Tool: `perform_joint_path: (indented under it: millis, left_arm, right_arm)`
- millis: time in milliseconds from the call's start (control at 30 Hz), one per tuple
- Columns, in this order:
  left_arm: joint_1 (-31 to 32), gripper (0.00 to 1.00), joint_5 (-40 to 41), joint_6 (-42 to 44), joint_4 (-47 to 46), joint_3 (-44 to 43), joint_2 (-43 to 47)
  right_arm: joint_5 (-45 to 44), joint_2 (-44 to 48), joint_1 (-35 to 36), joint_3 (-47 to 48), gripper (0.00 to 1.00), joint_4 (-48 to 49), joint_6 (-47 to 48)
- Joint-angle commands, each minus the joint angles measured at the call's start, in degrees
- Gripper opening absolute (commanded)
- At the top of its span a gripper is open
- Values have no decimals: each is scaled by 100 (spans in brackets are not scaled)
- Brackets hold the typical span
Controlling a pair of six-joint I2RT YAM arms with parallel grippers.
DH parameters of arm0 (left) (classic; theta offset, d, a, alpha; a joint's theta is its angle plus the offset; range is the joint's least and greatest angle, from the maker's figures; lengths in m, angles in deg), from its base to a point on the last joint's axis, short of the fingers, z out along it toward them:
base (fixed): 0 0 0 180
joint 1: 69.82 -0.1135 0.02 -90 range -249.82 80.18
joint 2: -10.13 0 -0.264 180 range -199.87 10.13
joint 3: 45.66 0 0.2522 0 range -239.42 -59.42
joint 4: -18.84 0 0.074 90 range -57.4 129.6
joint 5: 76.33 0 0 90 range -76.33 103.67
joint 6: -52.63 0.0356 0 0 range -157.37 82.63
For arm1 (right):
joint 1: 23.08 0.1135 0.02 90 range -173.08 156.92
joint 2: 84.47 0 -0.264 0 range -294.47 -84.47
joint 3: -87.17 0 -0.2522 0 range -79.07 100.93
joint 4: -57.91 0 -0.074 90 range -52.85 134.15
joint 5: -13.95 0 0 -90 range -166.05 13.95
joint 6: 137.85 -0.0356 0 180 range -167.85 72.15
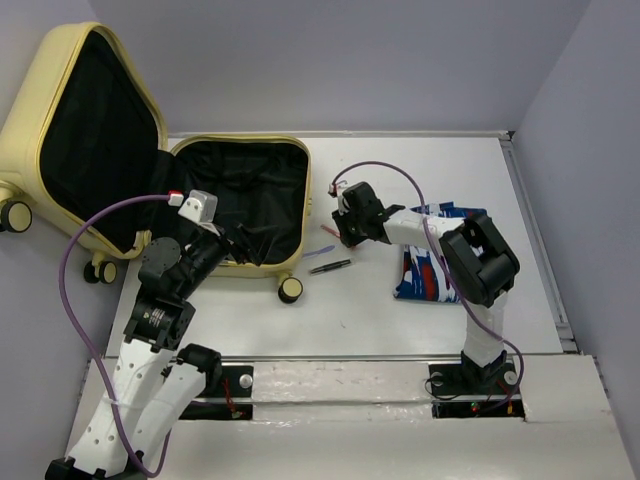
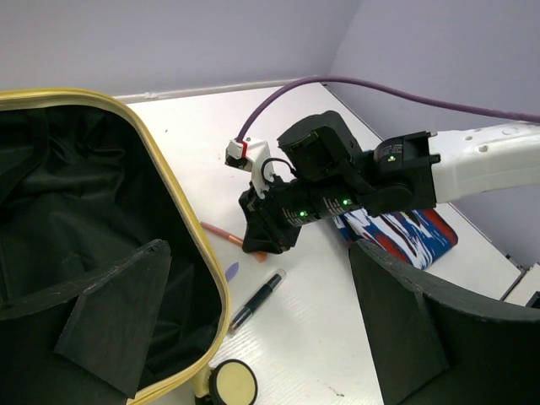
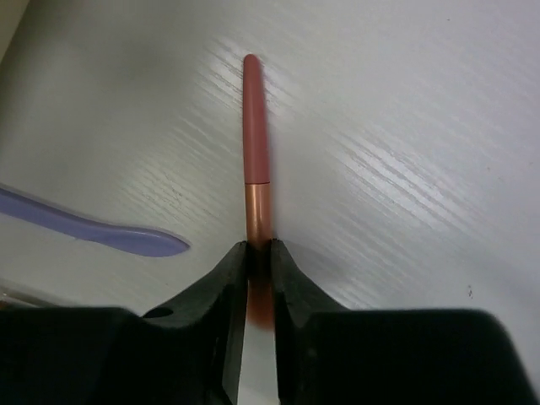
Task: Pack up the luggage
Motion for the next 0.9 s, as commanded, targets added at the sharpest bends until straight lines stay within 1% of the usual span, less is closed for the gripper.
perform_joint_path:
  millis: [0, 33, 100, 200, 267, 333, 400, 433, 467, 500, 567, 600, 633, 667, 700, 733, 767, 800, 833, 867]
  left_arm:
    - [-6, 99, 17, 77, -195, -214, -10]
    - [-6, 99, 17, 77, -195, -214, -10]
    - [-15, 99, 17, 68, -195, -214, -10]
    - [-15, 99, 52, 68, -195, -214, -18]
    - [-15, 99, 95, 68, -177, -214, 8]
    - [-24, 99, 105, 59, -177, -214, -1]
    - [-41, 99, 105, 50, -177, -214, -1]
    - [-50, 99, 96, 42, -177, -214, -1]
    - [-59, 99, 96, 42, -177, -214, -1]
    - [-94, 99, 87, 42, -186, -214, -1]
    - [-120, 99, 87, 33, -195, -205, -10]
    - [-138, 99, 87, 41, -195, -205, -10]
    - [-147, 99, 96, 33, -186, -205, -18]
    - [-147, 99, 113, 33, -177, -197, -18]
    - [-147, 99, 122, 41, -160, -197, -18]
    - [-147, 99, 113, 42, -160, -197, -10]
    - [-147, 99, 105, 33, -160, -197, -10]
    - [-147, 99, 78, 33, -160, -205, -1]
    - [-147, 99, 61, 41, -160, -205, 8]
    - [-147, 99, 43, 33, -168, -214, 17]
  right_arm:
    - [-754, -92, 7, 31, 13, -94, 33]
    - [-921, 56, 7, -13, 9, -94, 59]
    - [-1097, 259, 7, -57, 7, -94, 85]
    - [-1239, 786, 7, -75, 7, -94, 77]
    - [-1134, 1233, 7, -31, 7, -103, -28]
    - [-547, 1507, 7, 170, 7, -85, -256]
    - [-73, 1709, 147, 425, 7, -15, -415]
    - [304, 1702, 243, 574, 7, 72, -520]
    - [525, 1641, 357, 776, 7, 117, -573]
    - [728, 1518, 619, 1300, 7, 160, -608]
    - [1062, 974, 884, 1926, 7, 135, -688]
    - [1116, 781, 1077, 2503, 13, 82, -688]
    - [1186, 492, 1079, 2727, 39, -14, -679]
    - [1187, 419, 1079, 2842, 56, -32, -705]
    - [1143, 384, 1079, 2843, 72, -59, -714]
    - [969, 444, 1079, 2747, 83, -163, -558]
    - [871, 532, 1079, 2555, 84, -164, -495]
    - [809, 663, 1079, 2283, 83, -156, -425]
    - [739, 804, 992, 1628, 80, -138, -320]
    - [686, 1118, 895, 1247, 77, -94, -267]
